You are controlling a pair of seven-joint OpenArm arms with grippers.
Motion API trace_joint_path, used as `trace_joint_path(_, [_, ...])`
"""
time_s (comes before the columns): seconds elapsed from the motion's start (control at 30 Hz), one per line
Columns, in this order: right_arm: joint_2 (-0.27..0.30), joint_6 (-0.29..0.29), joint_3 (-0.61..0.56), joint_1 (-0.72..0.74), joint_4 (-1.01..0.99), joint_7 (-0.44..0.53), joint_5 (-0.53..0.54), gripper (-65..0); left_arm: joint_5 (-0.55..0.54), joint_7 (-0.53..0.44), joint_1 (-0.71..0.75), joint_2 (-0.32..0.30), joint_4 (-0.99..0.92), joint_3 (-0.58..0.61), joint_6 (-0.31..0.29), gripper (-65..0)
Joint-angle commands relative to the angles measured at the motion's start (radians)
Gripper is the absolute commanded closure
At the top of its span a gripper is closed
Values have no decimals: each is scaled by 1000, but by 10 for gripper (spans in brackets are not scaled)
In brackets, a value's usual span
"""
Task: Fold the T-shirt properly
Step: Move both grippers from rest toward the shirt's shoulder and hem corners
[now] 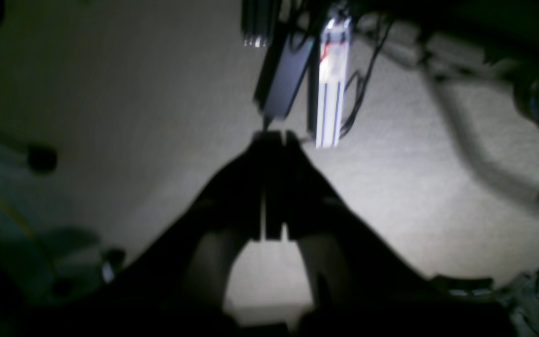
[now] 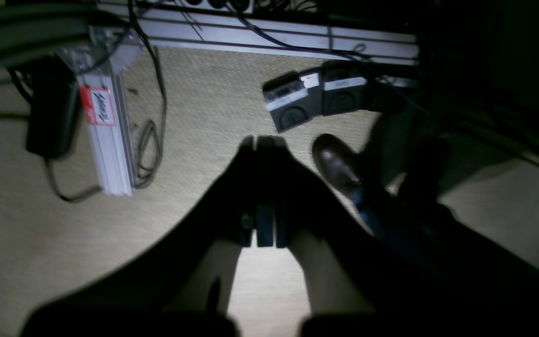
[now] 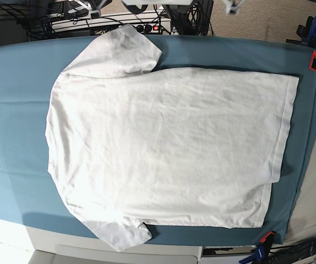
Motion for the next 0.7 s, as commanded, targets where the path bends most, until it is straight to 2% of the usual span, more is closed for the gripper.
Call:
trace_joint_path(0.0, [25,-2,2,-42,56,13,3,0,2,-18,38,-16,69,-32,-1,0])
trace_joint_path(0.07, [59,-3,2,-113,161,13,3,0,2,-18,114,-35,180,-91,-13,0])
trace_joint_path(0.2, [103,-6,40,-254,378,13,5,0,-56,2,261,-70,406,-191,-87,0])
trace_joint_path(0.27, [100,-6,100,-323,491,11,34,0,-85,45,335,-74,536,-234,-142,0])
trace_joint_path(0.33, [83,-6,179,-389,604,8,113,0,-101,66,407,-74,666,-263,-188,0])
trace_joint_path(0.43, [49,6,297,-455,762,-24,209,0,-111,69,494,-74,846,-288,-220,0])
trace_joint_path(0.53, [43,74,394,-488,892,-69,315,0,-111,86,539,-74,999,-290,-230,0])
trace_joint_path(0.6, [43,142,454,-491,961,-85,391,0,-111,111,543,-74,1079,-290,-230,0])
trace_joint_path(0.67, [32,217,517,-488,1019,-95,511,0,-111,113,541,-77,1138,-290,-246,0])
